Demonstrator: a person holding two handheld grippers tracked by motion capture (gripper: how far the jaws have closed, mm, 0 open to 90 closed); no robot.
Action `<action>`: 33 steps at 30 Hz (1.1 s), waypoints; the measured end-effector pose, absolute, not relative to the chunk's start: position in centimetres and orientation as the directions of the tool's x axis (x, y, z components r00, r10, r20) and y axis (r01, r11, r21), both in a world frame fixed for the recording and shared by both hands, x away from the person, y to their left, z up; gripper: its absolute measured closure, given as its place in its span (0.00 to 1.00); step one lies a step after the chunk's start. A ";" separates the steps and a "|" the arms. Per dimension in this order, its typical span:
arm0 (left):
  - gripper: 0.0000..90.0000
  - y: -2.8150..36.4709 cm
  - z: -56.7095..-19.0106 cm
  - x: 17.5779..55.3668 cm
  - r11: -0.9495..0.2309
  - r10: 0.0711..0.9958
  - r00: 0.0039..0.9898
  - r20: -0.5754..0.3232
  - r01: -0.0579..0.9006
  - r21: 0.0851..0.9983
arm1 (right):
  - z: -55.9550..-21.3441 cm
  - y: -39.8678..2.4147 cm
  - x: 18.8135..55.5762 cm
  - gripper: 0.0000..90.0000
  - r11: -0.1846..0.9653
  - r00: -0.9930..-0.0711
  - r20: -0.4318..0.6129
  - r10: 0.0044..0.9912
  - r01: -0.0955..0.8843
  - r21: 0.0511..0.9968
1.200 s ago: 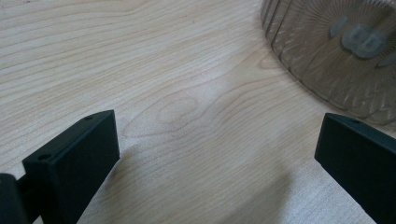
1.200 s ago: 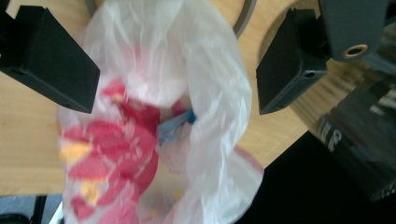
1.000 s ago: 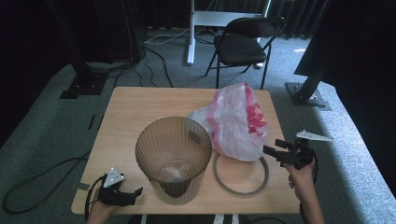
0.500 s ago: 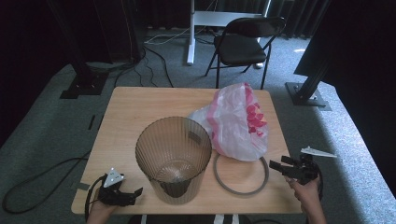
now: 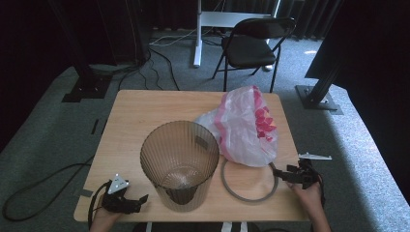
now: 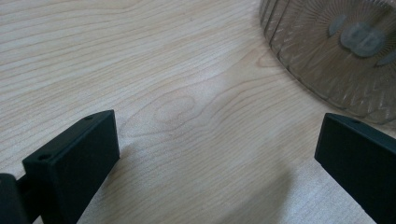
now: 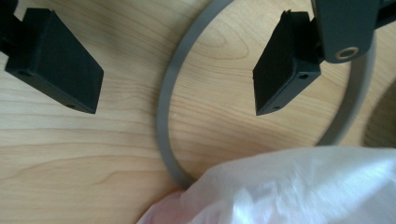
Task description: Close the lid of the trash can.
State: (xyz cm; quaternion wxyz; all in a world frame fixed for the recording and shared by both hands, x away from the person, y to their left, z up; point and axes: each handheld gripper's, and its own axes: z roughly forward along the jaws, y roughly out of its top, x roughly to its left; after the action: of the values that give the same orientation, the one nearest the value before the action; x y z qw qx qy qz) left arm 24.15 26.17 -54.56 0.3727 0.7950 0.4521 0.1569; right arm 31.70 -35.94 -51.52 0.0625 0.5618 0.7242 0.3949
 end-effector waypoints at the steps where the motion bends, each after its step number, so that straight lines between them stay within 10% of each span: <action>1: 0.00 26.2 -54.6 24.1 -0.313 0.836 0.541 -0.087 0.602 0.735 | -51.7 -35.5 31.9 0.17 0.069 -0.365 0.348 0.863 0.769 0.635; 10: 0.00 26.2 -54.6 24.1 -0.313 0.835 0.543 -0.089 0.602 0.734 | -52.9 -33.4 32.6 0.31 0.170 -0.363 0.213 0.907 0.779 0.603; 20: 0.00 26.2 -54.6 24.1 -0.314 0.835 0.544 -0.089 0.603 0.733 | -52.9 -32.4 32.0 0.84 0.244 -0.332 0.031 0.943 0.753 0.612; 33: 0.00 26.2 -54.6 24.2 -0.315 0.835 0.543 -0.091 0.606 0.730 | -52.9 -32.6 32.5 0.92 0.199 -0.326 0.104 0.940 0.768 0.608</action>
State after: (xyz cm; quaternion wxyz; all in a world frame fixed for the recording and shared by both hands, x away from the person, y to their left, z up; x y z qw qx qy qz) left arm 24.17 26.15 -54.57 0.3712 0.7960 0.4526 0.1540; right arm 32.51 -32.56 -52.88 0.1471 0.5616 0.7603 0.2915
